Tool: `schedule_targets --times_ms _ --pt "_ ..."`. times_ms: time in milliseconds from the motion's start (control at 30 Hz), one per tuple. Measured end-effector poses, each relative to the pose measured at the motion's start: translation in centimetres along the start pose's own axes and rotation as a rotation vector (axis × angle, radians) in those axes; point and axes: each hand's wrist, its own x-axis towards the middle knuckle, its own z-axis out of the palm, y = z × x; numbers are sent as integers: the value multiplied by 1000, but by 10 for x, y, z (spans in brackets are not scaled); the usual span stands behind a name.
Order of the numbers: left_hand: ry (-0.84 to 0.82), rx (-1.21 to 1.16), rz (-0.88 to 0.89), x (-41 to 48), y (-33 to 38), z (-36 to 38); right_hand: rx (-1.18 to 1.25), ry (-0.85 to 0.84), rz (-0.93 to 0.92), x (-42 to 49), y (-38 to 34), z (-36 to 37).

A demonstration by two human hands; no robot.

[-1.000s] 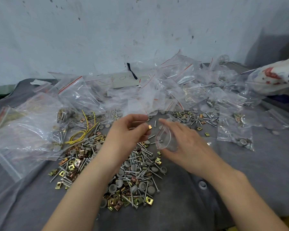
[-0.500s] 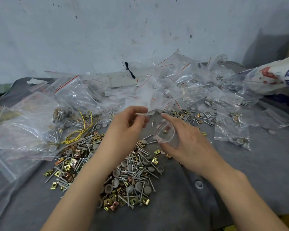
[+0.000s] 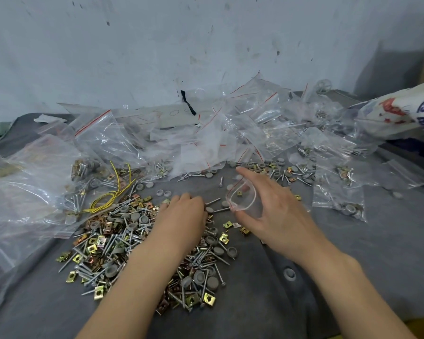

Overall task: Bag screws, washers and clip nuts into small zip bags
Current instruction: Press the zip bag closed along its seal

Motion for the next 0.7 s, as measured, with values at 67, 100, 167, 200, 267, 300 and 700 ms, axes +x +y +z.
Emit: schedule_targets --times_ms 67,100,167,200,267,300,700 --pt "5 -47 -15 2 0 -1 -6 -10 0 -1 1 0" --pt "12 -72 -19 3 -1 -1 -4 -15 -1 0 2 -1" --pt "14 -142 -22 4 -4 -4 6 -8 -1 2 4 -2" --pt "13 -192 -17 4 -5 -4 15 3 3 4 5 -2" --pt "25 -312 -1 2 -8 -4 27 23 10 5 6 -2" --pt "39 -377 4 1 -10 -3 30 26 11 6 7 -1" --pt "94 -1103 125 -23 -24 -17 44 -7 -7 2 3 3"
